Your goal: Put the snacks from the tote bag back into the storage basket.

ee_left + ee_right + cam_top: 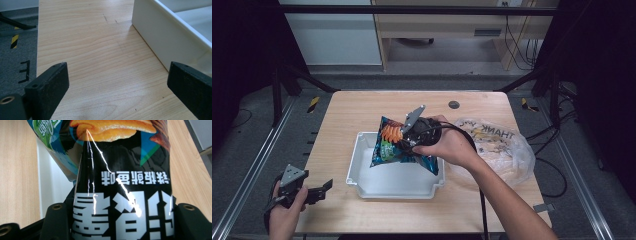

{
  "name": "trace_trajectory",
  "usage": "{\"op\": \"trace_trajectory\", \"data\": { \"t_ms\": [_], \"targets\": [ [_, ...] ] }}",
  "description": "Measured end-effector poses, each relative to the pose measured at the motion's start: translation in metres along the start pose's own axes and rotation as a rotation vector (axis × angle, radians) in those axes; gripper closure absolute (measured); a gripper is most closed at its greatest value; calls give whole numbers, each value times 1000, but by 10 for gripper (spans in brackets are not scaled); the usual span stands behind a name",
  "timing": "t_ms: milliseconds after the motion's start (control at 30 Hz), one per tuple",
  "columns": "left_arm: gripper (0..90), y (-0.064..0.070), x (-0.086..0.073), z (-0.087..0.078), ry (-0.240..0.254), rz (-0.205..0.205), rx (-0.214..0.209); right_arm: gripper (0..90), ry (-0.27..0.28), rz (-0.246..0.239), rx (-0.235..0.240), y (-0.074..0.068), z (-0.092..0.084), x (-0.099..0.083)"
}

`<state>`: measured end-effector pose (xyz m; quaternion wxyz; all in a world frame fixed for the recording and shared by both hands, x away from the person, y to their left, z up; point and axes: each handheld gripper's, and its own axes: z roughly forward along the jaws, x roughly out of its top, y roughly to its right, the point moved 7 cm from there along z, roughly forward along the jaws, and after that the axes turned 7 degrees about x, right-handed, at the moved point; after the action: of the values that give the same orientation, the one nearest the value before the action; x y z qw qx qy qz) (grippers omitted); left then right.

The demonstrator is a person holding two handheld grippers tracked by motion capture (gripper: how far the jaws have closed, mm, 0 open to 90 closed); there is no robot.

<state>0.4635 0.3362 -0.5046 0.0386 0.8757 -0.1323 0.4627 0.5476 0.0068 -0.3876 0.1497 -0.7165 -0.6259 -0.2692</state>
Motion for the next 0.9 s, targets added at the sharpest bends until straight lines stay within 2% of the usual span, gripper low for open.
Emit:
{"op": "trace_trajectory", "data": {
  "t_ms": [267,900],
  "targets": [
    [36,0,0,0,1,-1,0,405,0,-10,18,-4,10,3],
    [36,0,0,0,0,-2,1,406,-2,-16,36,-8,21,5]
  ]
}}
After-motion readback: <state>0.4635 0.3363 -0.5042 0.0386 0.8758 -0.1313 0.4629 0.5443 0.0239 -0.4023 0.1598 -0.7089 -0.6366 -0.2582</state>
